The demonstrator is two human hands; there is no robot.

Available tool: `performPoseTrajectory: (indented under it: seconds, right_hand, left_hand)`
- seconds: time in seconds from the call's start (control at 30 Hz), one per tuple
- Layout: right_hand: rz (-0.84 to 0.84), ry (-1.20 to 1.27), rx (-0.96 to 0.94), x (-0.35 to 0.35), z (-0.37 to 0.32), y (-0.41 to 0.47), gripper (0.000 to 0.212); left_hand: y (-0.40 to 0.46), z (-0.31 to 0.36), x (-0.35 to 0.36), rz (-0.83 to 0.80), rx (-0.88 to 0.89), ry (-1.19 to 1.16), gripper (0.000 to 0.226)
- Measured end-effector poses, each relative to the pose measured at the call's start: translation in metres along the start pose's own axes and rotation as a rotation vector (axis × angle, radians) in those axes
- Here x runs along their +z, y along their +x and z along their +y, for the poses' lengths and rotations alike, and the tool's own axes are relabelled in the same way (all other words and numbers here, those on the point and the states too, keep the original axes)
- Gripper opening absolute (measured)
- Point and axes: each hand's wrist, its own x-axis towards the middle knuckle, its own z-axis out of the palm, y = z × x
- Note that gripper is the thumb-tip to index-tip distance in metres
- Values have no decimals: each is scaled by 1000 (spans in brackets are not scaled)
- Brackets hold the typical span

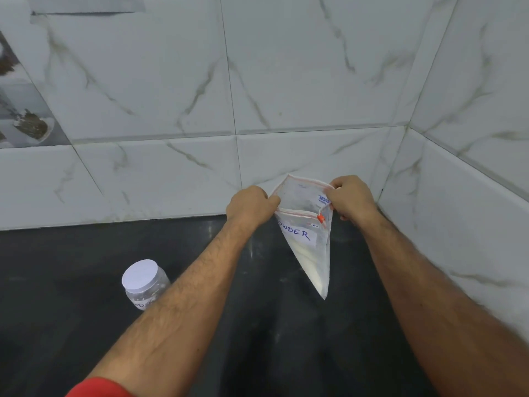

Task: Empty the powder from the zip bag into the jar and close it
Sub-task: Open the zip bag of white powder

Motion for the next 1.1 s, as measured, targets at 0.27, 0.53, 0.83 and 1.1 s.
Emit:
performPoseTrajectory:
  seconds: [0.27,0.53,0.83,1.1]
  right_hand:
    - [-123,-190,83,26,41,-16,16]
    - [-156,-150,30,23,31,-22,17]
    - [-117,-125,-40,31,22,-24,57]
    - [42,24,-205,39,-27,-41,39]
  left_hand:
    - [-9,-7,49,-100,-42,50,35]
    - [-17,-6,54,-86,-24,-8,59]
    - [-20,-6,53,-89,-39,-80,53]
    - [-19,-37,50,-165,-148,-441,44]
